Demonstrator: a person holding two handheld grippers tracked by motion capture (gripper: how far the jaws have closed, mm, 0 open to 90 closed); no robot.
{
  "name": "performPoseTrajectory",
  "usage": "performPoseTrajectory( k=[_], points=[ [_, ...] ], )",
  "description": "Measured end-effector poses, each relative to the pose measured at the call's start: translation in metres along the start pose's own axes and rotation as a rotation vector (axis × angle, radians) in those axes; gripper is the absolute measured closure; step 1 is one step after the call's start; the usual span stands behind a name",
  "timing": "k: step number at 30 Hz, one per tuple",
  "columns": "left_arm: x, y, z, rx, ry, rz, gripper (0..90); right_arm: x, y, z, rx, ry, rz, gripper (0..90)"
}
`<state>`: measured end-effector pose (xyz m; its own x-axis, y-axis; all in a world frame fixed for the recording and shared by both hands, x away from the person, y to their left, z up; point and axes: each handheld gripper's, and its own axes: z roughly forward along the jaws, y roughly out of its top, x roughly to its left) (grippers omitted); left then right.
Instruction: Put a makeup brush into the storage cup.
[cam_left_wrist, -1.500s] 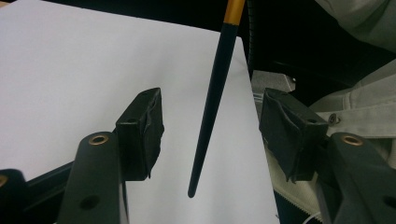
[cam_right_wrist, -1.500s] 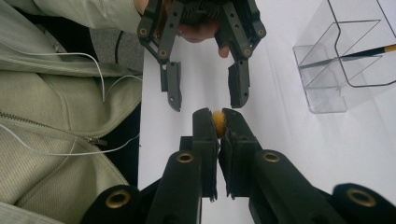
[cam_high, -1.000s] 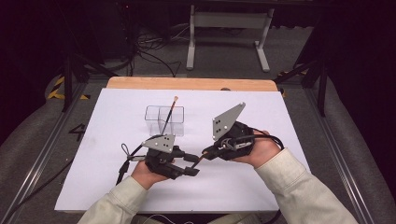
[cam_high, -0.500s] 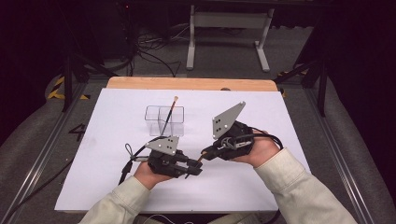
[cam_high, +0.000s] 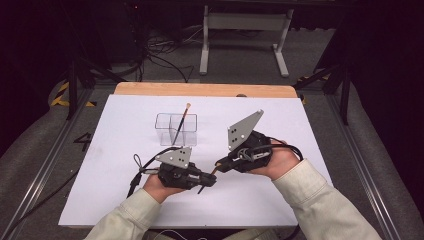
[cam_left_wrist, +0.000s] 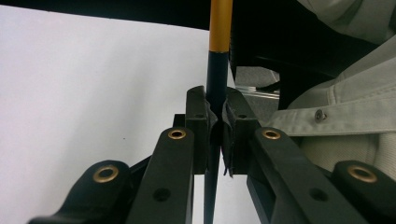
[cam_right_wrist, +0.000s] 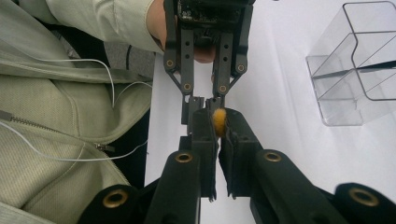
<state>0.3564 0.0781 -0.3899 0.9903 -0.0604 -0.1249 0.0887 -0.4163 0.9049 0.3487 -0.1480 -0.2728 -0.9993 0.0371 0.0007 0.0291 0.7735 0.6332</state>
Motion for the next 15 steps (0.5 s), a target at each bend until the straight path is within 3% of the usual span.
performPoseTrajectory(
  k=[4,6,15],
  points=[
    [0.0,0.0,-0.003,-0.006,0.021,-0.003,82.8,0.0,-0.002,-0.003,-0.049,-0.024,0.003,63.1],
    [0.001,0.0,-0.006,-0.008,0.033,-0.006,82.7,0.001,-0.005,-0.004,-0.08,-0.068,-0.001,51.4],
    [0.004,-0.001,-0.018,-0.03,0.087,-0.025,82.7,0.0,-0.026,-0.02,-0.193,-0.159,0.059,23.0]
  ],
)
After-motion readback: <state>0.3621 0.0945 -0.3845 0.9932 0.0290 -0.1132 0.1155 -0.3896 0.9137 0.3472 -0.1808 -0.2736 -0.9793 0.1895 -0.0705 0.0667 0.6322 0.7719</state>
